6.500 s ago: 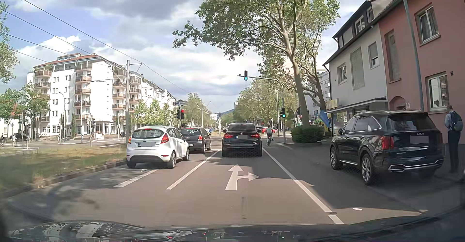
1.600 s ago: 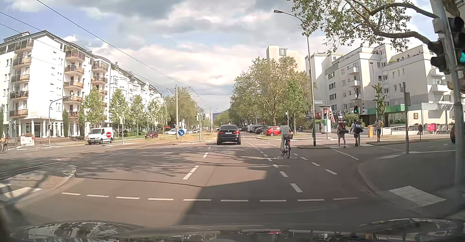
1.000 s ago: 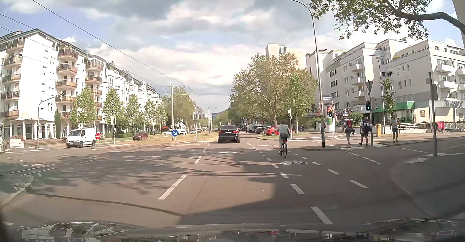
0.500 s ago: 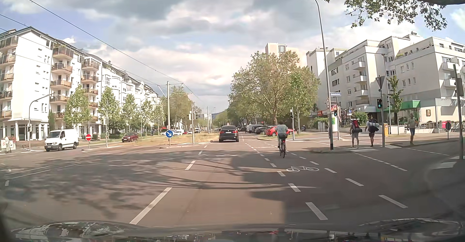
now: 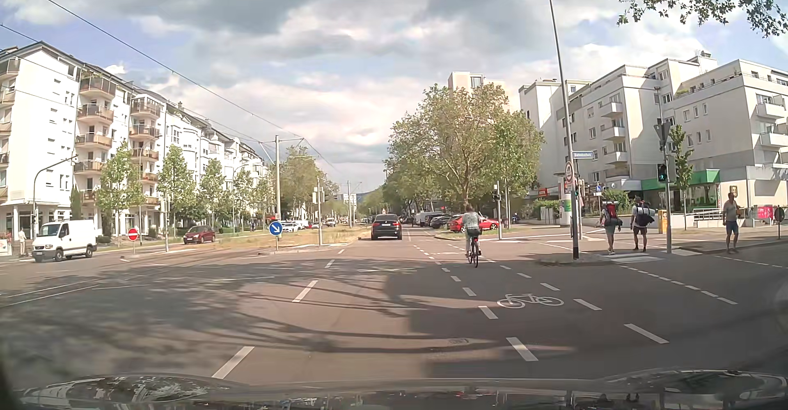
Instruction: Follow the waypoints while adhering to traffic rules and regulations
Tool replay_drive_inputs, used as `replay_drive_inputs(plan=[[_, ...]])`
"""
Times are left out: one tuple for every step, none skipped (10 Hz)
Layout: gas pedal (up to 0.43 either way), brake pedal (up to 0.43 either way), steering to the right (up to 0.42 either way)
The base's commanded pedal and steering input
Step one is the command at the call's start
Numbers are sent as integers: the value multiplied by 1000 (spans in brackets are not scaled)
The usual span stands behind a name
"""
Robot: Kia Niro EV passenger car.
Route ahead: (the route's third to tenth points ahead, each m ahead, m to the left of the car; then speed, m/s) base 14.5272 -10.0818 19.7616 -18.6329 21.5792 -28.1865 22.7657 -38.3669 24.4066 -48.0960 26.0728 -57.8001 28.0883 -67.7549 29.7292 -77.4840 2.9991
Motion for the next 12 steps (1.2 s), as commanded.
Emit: replay_drive_inputs(plan=[[0,37,62],[0,0,89],[0,0,118],[0,0,144],[0,0,179],[0,0,210],[20,0,240],[98,0,261],[98,0,289],[98,0,316],[98,0,333],[98,0,348]])
